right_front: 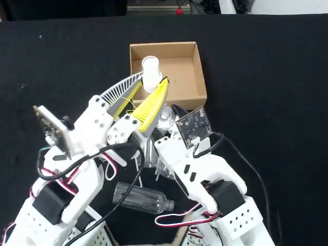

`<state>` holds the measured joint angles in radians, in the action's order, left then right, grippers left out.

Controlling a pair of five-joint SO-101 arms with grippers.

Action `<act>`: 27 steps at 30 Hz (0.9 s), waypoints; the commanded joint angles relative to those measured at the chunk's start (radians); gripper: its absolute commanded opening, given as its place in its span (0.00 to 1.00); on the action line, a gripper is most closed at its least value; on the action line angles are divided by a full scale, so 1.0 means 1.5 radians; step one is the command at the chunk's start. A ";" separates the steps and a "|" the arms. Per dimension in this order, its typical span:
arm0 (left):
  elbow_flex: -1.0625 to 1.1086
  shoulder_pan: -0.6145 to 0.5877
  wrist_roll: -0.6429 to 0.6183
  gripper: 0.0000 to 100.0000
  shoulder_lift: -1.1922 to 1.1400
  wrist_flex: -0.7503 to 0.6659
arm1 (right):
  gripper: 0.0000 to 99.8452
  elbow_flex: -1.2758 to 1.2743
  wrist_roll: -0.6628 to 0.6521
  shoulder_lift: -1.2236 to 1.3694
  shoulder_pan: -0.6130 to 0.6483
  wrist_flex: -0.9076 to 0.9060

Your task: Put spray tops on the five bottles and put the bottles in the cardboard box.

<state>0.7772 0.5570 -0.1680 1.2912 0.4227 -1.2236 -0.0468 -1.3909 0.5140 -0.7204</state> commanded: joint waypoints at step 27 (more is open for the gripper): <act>0.020 0.005 -0.001 0.07 -0.005 0.007 | 0.17 0.038 0.005 -0.012 0.005 0.002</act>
<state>0.8109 0.5294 -0.1680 1.2896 0.4365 -1.2236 -0.0468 -1.3909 0.5155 -0.7204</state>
